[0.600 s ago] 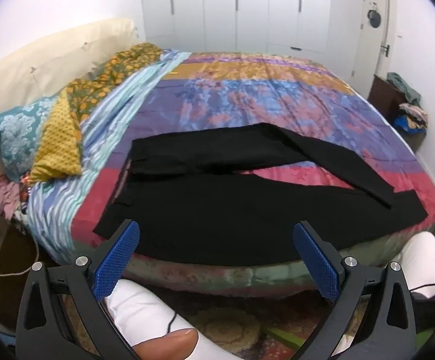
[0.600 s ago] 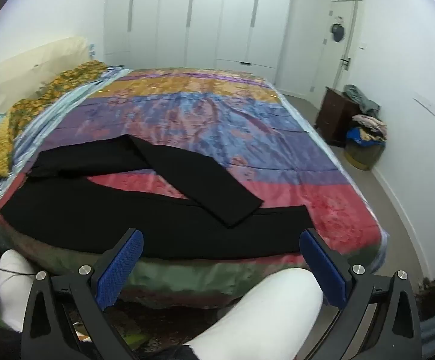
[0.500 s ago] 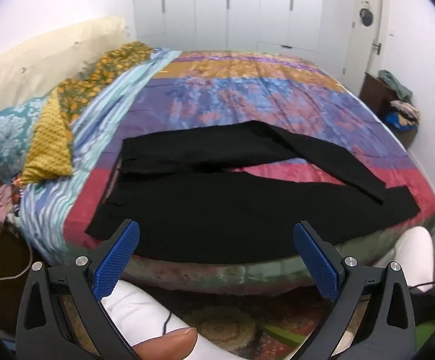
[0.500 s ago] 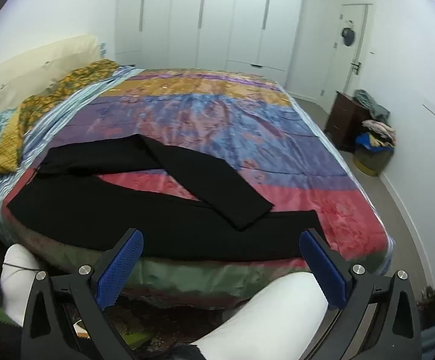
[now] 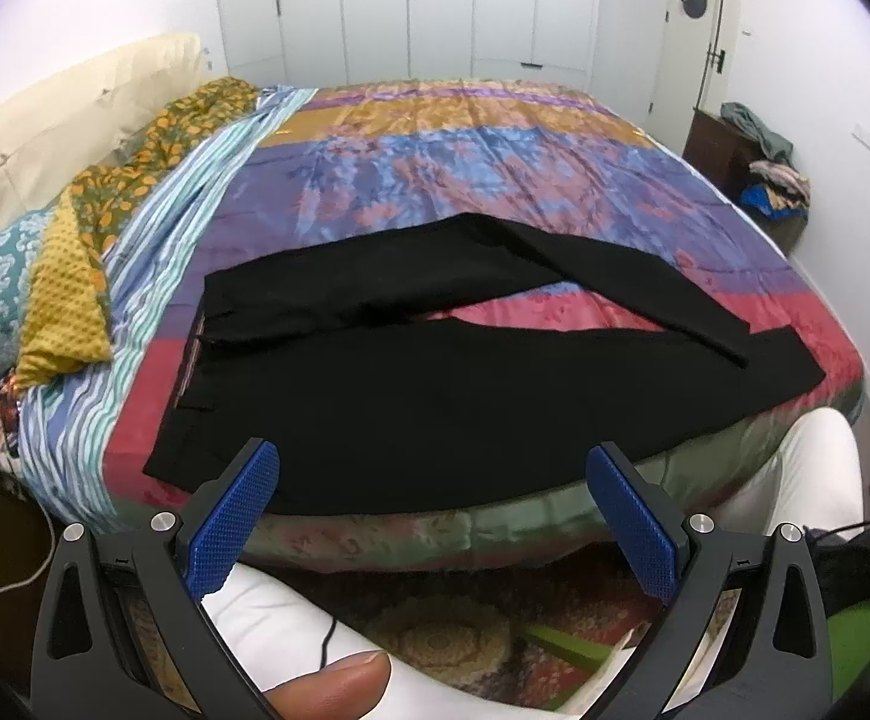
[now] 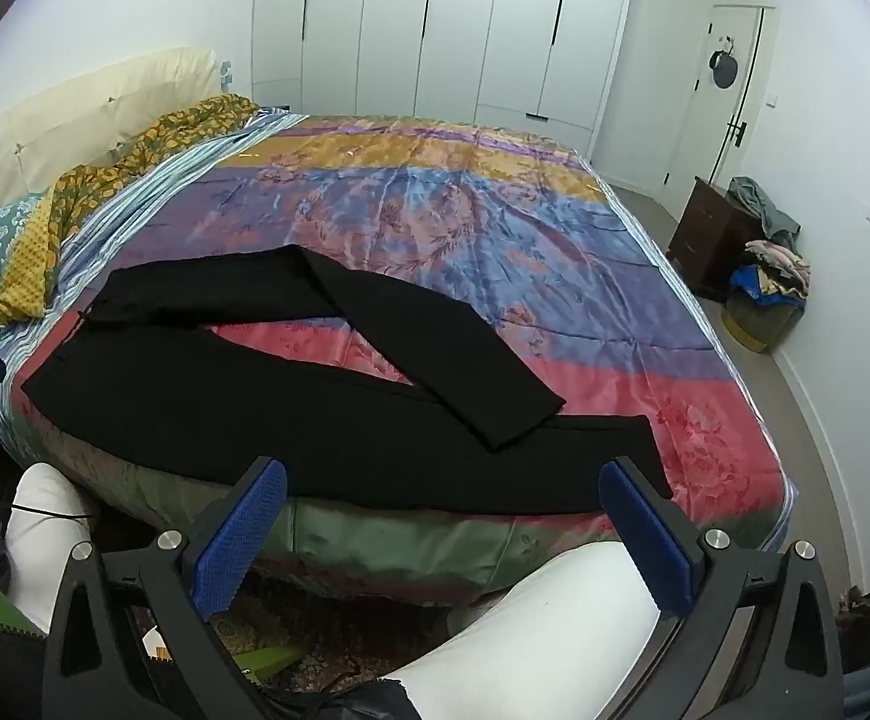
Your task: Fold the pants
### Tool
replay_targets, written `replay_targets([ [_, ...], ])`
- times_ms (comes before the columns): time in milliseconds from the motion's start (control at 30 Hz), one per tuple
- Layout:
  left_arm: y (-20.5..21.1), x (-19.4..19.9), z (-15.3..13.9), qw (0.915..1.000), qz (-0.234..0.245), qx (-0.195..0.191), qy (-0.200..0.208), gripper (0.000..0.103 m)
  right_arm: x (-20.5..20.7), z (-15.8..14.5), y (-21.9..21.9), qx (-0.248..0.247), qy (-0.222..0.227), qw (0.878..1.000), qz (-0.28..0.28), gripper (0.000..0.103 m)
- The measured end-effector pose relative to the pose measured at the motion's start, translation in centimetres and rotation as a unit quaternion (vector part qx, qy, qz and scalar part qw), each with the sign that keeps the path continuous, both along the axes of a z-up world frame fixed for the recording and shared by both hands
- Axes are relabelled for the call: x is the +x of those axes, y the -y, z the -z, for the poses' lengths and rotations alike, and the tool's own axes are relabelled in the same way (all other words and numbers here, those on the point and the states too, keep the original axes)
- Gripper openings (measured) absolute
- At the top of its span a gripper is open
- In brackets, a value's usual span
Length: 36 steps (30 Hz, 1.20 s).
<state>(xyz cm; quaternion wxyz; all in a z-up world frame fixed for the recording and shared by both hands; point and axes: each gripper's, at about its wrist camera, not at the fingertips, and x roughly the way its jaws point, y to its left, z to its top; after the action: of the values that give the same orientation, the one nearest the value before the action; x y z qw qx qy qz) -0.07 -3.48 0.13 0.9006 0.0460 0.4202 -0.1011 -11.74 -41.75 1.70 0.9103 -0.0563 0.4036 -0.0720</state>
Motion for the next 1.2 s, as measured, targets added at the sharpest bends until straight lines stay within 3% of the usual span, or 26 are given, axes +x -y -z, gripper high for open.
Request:
replay_targets([
  [1200,0.5,0.6,1.0,0.9996,0.02,0.007,-0.02,0.102,0.8,1.9,0.9,0.01,-0.012,1.0,0.012,0.103],
])
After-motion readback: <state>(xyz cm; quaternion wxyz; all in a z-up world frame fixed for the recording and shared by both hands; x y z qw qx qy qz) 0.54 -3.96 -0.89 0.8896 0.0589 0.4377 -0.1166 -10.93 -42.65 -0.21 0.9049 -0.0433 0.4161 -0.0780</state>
